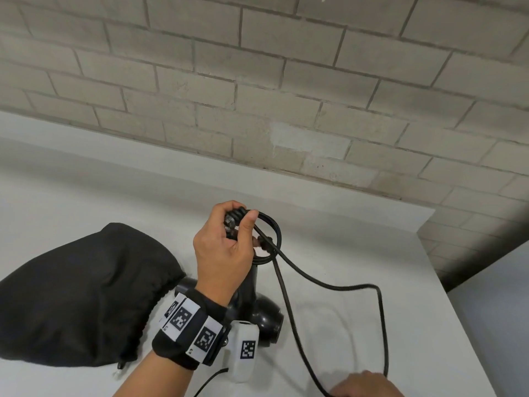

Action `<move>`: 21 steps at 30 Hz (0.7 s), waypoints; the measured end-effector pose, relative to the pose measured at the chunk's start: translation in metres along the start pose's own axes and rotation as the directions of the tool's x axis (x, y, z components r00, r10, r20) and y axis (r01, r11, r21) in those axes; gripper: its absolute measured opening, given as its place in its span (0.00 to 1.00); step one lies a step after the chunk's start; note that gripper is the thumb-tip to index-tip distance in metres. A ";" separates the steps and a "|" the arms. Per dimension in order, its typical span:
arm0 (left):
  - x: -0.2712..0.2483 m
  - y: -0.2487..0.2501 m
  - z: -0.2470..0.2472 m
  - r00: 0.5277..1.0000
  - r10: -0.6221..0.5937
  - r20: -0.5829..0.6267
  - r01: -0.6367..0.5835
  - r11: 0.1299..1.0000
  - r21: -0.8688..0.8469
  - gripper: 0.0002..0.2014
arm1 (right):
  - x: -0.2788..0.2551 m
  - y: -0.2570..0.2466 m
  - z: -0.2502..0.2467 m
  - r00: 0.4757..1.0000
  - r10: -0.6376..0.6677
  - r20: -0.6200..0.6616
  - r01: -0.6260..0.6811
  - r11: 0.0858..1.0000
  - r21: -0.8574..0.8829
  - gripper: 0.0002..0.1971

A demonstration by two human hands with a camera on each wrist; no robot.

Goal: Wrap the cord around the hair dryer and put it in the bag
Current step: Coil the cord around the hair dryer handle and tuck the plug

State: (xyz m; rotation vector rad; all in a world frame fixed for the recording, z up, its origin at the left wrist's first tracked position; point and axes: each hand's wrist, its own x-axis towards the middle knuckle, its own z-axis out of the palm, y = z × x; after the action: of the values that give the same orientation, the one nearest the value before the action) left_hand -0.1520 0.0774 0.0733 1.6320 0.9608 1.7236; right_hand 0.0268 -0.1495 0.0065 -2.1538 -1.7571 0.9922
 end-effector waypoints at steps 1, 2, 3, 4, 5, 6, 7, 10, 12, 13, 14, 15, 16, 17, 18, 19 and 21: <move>0.000 0.000 0.000 1.000 -0.001 0.001 0.001 1.000 -0.007 0.11 | -0.001 0.008 0.002 0.990 0.081 0.113 -0.093 0.990 0.103 0.26; -0.001 0.001 0.001 1.000 0.002 0.003 -0.002 1.000 -0.009 0.11 | -0.006 -0.007 0.001 0.985 0.107 0.138 -0.134 0.970 0.204 0.22; -0.001 0.001 0.001 1.000 0.008 0.005 -0.008 1.000 -0.005 0.11 | -0.004 -0.023 -0.012 0.981 0.130 0.141 -0.158 0.965 0.208 0.05; -0.001 0.002 0.001 1.000 0.012 0.006 -0.012 1.000 -0.001 0.11 | 0.001 -0.040 -0.027 0.989 0.118 0.095 -0.139 0.954 0.266 0.19; -0.001 0.002 0.000 1.000 0.011 0.003 -0.011 1.000 0.001 0.11 | 0.001 -0.046 -0.028 0.995 0.090 -0.039 -0.074 0.950 0.305 0.32; -0.001 0.003 0.000 1.000 0.007 0.000 -0.007 1.000 0.000 0.11 | 0.004 -0.051 -0.024 0.988 0.042 -0.148 0.015 0.930 0.366 0.35; -0.001 0.003 -0.001 1.000 0.004 -0.002 -0.004 1.000 0.002 0.11 | 0.010 -0.062 -0.021 0.968 -0.036 -0.248 0.124 0.929 0.350 0.34; -0.002 0.004 -0.003 1.000 0.005 0.002 -0.005 1.000 0.025 0.11 | 0.034 -0.108 -0.024 0.943 -0.117 -0.312 0.270 0.819 0.507 0.24; -0.003 0.004 -0.004 1.000 0.006 -0.003 -0.005 1.000 0.031 0.11 | 0.046 -0.134 -0.028 0.948 -0.142 -0.285 0.302 0.683 0.665 0.19; -0.003 0.004 -0.005 1.000 0.008 -0.007 -0.007 0.999 0.035 0.11 | 0.048 -0.147 -0.031 0.952 -0.151 -0.265 0.301 0.608 0.735 0.18; -0.003 0.004 -0.005 1.000 0.012 -0.009 -0.011 0.999 0.042 0.11 | 0.050 -0.154 -0.032 0.952 -0.166 -0.259 0.308 0.524 0.794 0.16; -0.003 0.004 -0.006 1.000 0.015 -0.008 -0.015 0.999 0.049 0.11 | 0.049 -0.161 -0.033 0.948 -0.170 -0.268 0.317 0.460 0.829 0.12; -0.003 0.004 -0.006 1.000 0.017 -0.003 -0.016 0.999 0.051 0.11 | 0.050 -0.161 -0.032 0.948 -0.157 -0.278 0.319 0.422 0.849 0.09; -0.003 0.005 -0.006 1.000 0.016 0.003 -0.016 0.999 0.044 0.11 | 0.048 -0.162 -0.034 0.948 -0.114 -0.297 0.317 0.422 0.850 0.08; -0.003 0.005 -0.007 1.000 0.018 0.008 -0.018 0.999 0.038 0.11 | 0.048 -0.157 -0.034 0.939 -0.074 -0.336 0.332 0.448 0.830 0.10; -0.003 0.005 -0.008 1.000 0.029 0.007 -0.030 0.998 0.048 0.11 | 0.046 -0.153 -0.036 0.924 -0.039 -0.380 0.348 0.496 0.796 0.11; -0.001 0.006 -0.009 0.998 0.056 0.007 -0.056 0.995 0.086 0.11 | 0.038 -0.144 -0.042 0.893 -0.016 -0.450 0.375 0.581 0.722 0.14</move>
State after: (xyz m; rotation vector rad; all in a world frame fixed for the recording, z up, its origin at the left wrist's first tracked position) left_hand -0.1606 0.0721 0.0771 1.7329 1.0089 1.7358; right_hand -0.0600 -0.0627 0.1012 -1.3844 -1.0065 0.9298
